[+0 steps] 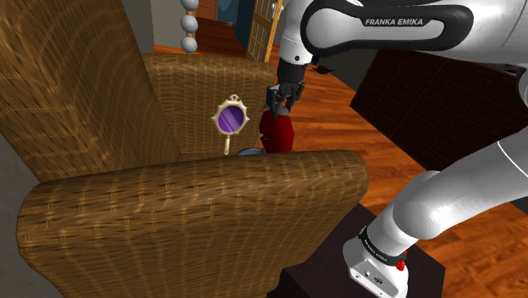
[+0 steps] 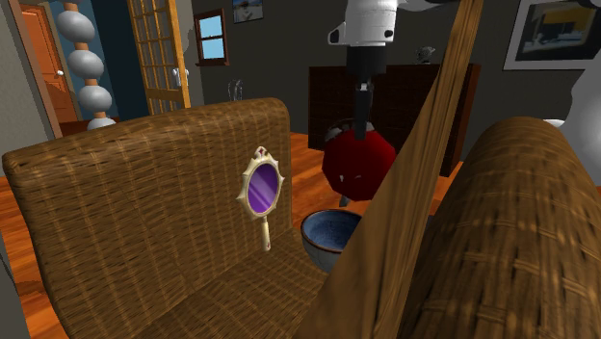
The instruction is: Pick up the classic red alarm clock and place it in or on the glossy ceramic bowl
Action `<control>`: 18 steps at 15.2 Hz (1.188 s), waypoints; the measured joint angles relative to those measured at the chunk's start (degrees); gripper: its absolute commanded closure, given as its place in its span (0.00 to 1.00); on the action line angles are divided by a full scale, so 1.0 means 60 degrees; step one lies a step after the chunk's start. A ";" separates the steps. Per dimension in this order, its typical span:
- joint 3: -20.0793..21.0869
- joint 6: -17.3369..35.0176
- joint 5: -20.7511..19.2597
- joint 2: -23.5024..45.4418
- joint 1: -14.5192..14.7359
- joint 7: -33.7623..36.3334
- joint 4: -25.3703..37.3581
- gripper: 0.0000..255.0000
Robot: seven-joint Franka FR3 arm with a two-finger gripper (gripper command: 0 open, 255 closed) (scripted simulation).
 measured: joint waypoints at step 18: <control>0.0165 0.2197 -0.0068 0.0413 0.0025 0.0220 -0.1796 1.00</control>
